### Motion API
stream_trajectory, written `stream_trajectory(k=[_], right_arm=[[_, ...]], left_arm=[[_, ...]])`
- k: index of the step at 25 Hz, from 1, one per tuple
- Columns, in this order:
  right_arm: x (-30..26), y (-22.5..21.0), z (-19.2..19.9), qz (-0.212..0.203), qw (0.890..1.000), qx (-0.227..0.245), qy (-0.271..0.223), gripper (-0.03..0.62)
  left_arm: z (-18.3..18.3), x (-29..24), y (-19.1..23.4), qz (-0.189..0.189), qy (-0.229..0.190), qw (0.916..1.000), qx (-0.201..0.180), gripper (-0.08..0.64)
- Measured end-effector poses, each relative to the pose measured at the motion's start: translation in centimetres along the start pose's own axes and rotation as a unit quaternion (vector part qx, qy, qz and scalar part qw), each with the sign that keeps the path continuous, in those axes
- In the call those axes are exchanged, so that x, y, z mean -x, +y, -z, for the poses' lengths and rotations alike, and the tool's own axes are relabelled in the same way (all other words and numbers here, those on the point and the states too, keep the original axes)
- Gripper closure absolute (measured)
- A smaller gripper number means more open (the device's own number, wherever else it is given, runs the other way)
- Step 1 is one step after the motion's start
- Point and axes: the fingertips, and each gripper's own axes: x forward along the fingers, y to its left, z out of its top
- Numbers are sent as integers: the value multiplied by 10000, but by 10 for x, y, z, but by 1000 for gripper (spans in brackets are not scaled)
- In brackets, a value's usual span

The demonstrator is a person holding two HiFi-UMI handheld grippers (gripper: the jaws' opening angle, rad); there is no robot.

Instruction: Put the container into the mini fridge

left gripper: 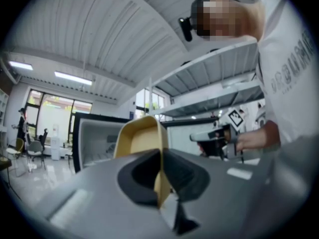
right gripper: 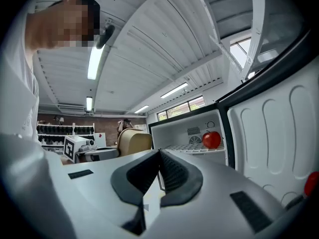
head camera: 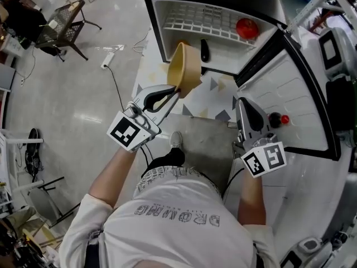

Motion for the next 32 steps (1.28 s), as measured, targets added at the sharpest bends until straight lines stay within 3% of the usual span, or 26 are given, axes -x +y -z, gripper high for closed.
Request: stream_trajectory(k=[6,12,18,26,32], right_arm=[[-42,-14,1,172,9998,-49,65,594],[-77,-25,-3,328,9994,-56,55,594],[-102,-27,-7,442,9990,-58,-18,594],[-117,-35,-4,464,9989,-98,-23,594],[-124,-45,-3,311,9994,-171,-48,594]], left_arm=[[3,-23,42,205,35,9997,-132,540],[-2,-43,71,495,256,9939,-948,540],[-4,-61,93,702,457,9868,-1389,540],[7,-87,111,790,1034,9697,-2066,540],[12,-110,109,844,1466,9476,-2709,538]])
